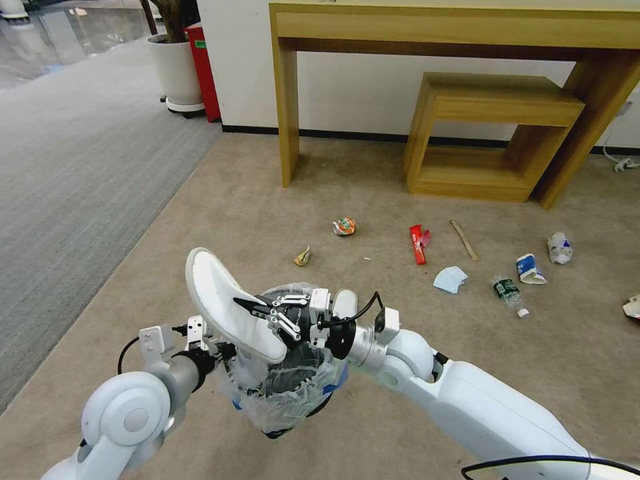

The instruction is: Pick up the trash bin and place the garbage on the floor into it.

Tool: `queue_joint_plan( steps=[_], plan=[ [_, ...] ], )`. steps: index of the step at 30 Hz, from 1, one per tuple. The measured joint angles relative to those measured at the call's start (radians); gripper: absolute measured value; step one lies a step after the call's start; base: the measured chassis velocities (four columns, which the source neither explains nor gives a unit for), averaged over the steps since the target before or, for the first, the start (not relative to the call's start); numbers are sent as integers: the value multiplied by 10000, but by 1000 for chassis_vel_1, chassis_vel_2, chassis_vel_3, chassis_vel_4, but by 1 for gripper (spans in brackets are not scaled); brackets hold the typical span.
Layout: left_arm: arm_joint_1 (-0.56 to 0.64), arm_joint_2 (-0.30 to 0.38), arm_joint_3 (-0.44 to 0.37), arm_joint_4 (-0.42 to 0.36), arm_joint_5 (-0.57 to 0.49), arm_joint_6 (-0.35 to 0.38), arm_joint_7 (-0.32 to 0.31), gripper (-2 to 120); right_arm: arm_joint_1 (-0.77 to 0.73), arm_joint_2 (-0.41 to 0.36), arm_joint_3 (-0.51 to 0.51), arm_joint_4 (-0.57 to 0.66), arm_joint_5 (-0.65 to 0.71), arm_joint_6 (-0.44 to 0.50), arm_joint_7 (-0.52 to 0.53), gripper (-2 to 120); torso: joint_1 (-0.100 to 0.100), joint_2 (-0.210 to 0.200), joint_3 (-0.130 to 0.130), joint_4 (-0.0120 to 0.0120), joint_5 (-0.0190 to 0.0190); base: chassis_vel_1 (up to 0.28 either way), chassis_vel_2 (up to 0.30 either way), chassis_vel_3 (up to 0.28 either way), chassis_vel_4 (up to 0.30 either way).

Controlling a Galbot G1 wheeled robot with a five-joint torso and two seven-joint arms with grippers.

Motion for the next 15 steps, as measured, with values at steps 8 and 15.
queue_joint_plan(
  steps=[8,15],
  plan=[
    [52,5,-65,-108,-46,9,-13,1,-241,-33,-41,-116,-225,9,42,1,0,0,0,0,0,0,0,0,0],
    [121,-37,-82,-246,-106,13,-25,1,-266,-62,-23,-134,-269,9,78,25,0,0,0,0,1,0,0,0,0]
  ],
)
